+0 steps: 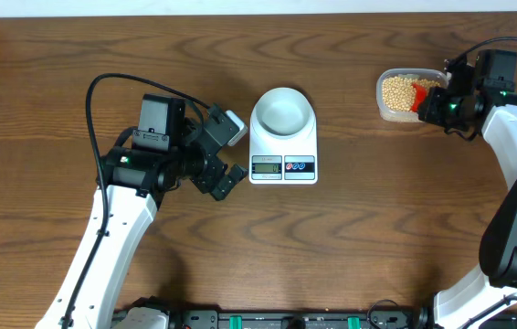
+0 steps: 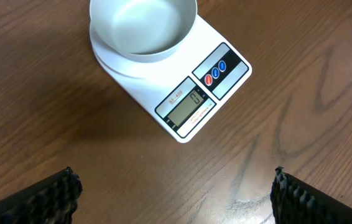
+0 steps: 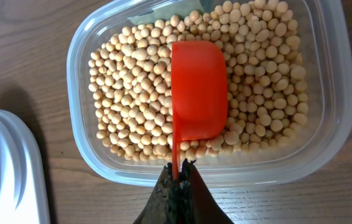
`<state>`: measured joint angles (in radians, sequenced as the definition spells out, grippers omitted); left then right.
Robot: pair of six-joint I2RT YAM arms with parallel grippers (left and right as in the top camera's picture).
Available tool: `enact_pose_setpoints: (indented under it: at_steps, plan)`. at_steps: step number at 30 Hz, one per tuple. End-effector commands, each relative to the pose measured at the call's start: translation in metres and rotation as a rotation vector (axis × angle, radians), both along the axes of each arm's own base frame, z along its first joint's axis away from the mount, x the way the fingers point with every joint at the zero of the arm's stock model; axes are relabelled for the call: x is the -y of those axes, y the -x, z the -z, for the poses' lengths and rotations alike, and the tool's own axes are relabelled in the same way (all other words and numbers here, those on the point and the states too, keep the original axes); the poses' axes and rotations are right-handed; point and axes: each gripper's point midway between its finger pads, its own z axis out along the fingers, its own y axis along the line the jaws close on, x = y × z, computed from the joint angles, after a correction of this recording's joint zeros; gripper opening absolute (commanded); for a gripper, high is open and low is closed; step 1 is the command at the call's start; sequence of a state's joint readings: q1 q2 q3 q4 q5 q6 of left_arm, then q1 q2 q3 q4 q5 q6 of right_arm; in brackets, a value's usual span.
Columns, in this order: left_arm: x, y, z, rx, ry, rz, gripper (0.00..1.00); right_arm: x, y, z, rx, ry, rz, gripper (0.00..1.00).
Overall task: Scoop item into bowl and weigh 50g on scale
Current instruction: 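Drag and tilt the red scoop through the beans to fill it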
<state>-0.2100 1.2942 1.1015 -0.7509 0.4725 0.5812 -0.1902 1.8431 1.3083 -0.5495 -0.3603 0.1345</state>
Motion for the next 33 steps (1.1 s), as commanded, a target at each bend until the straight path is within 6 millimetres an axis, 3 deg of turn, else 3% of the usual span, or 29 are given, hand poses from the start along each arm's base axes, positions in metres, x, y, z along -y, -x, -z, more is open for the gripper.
enact_pose_setpoints:
  at_steps: [1, 7, 11, 17, 24, 33]
  plan:
    - [0.001, -0.004, -0.007, 0.022, 0.005, 0.014, 1.0, 0.005, 0.001, 0.012, -0.038, -0.027, 0.035, 0.01]
    - [0.001, -0.004, -0.007, 0.022, 0.005, 0.014, 1.0, 0.011, 0.003, 0.022, -0.067, -0.062, 0.067, 0.01]
    - [0.001, -0.004, -0.007, 0.022, 0.005, 0.014, 1.0, 0.005, 0.003, 0.027, -0.076, -0.112, 0.05, 0.01]
    - [0.001, -0.004, -0.007, 0.022, 0.005, 0.014, 1.0, 0.005, 0.004, 0.027, -0.086, -0.13, 0.071, 0.01]
    - [0.001, -0.004, -0.007, 0.022, 0.005, 0.014, 1.0, 0.022, 0.004, 0.025, -0.087, -0.16, 0.144, 0.01]
    - [0.001, -0.004, -0.007, 0.022, 0.005, 0.014, 1.0, 0.01, 0.006, 0.014, -0.071, -0.295, 0.1, 0.01]
